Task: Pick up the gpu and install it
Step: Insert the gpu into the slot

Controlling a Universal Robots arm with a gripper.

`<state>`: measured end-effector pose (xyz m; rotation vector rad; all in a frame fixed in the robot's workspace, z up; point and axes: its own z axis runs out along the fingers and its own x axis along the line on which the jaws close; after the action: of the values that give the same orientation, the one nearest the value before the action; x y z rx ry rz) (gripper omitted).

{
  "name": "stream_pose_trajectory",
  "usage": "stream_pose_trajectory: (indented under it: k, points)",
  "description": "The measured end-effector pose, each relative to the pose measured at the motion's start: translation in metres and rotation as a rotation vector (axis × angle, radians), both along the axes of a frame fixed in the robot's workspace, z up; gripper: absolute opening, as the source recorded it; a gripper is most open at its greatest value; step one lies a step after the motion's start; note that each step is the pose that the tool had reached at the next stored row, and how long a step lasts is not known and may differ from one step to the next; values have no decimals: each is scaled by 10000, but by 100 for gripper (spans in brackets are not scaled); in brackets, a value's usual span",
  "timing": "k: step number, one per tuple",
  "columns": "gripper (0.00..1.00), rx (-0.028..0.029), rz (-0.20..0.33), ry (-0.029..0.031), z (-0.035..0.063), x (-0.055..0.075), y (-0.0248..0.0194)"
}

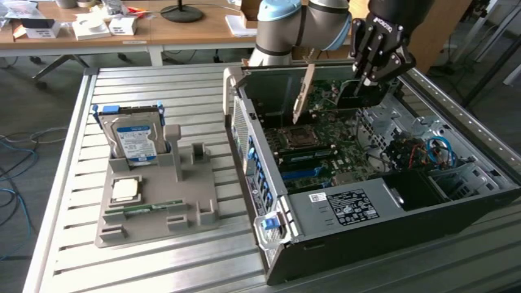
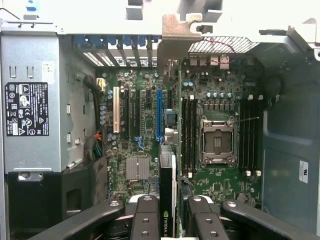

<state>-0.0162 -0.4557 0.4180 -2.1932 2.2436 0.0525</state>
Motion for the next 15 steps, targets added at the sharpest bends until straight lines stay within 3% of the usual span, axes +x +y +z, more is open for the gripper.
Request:
stream_pose_trajectory:
  k: [9,15]
  points:
    - [26,-2,33,-12,-110,-10,0]
    - [26,-1,35,-12,-117,-10,0]
